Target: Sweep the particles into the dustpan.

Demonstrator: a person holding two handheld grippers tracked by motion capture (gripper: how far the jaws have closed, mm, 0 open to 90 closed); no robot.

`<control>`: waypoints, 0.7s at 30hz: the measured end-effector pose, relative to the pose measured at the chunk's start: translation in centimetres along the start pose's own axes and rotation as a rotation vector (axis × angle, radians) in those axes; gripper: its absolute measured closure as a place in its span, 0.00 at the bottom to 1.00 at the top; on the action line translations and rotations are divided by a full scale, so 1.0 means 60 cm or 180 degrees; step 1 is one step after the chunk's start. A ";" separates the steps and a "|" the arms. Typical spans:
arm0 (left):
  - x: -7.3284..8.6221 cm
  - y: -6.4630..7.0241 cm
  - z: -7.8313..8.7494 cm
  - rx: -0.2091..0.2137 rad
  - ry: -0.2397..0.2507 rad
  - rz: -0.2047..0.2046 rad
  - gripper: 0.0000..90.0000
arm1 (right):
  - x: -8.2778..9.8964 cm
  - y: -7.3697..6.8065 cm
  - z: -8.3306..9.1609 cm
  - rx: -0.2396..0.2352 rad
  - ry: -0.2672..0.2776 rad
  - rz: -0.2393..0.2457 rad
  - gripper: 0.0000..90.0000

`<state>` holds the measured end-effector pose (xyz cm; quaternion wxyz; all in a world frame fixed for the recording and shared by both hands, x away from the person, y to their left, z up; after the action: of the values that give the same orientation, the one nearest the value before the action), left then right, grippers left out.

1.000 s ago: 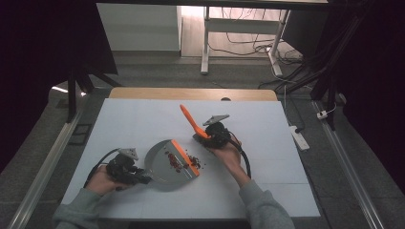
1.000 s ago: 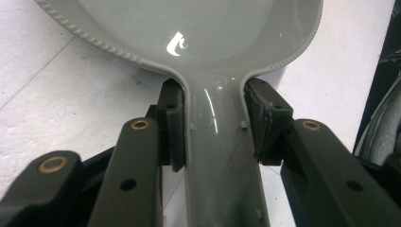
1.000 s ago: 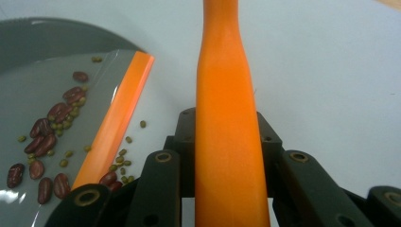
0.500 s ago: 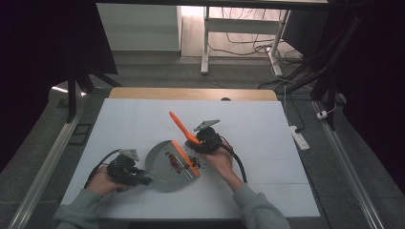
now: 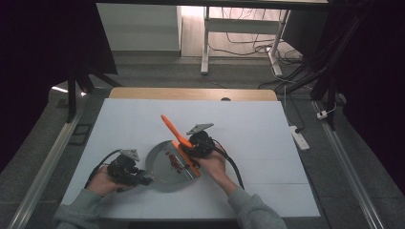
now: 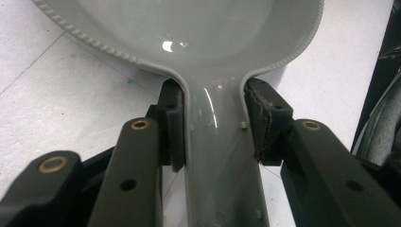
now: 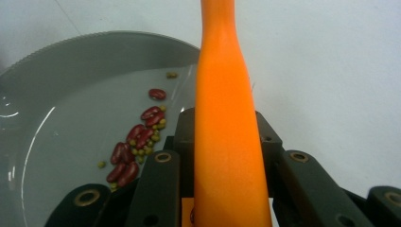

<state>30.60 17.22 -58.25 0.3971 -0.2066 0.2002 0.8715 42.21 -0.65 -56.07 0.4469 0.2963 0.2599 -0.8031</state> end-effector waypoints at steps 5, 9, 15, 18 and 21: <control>0.000 0.000 0.000 0.0001 -0.0005 -0.0001 0.68 | -0.008 -0.017 -0.003 -0.0162 0.0104 -0.0041 0.79; 0.000 0.000 0.000 -0.0003 -0.0004 -0.0002 0.68 | -0.014 -0.040 -0.011 -0.0290 0.0112 -0.0008 0.79; 0.000 0.000 0.000 -0.0001 -0.0001 0.0000 0.68 | -0.025 -0.080 -0.020 -0.0488 0.0128 0.0180 0.79; 0.000 0.000 0.000 -0.0001 0.0002 0.0000 0.68 | -0.034 -0.079 -0.008 -0.0459 0.0205 0.0198 0.79; 0.000 0.000 0.000 0.0000 0.0006 0.0004 0.68 | -0.040 -0.066 0.008 -0.0367 0.0272 0.0211 0.79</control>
<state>30.61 17.23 -58.23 0.3964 -0.2073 0.2008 0.8716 39.68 2.20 -53.44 0.4781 0.3126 0.3145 -0.7581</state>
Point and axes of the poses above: each handheld gripper's, and its own axes: z roughly backward along the jaws, x roughly out of its underside, y roughly to its right, the point moved 8 cm from there along -z, roughly forward along the jaws, and after that the axes turned 9 degrees about -x, right-handed, at the moved point
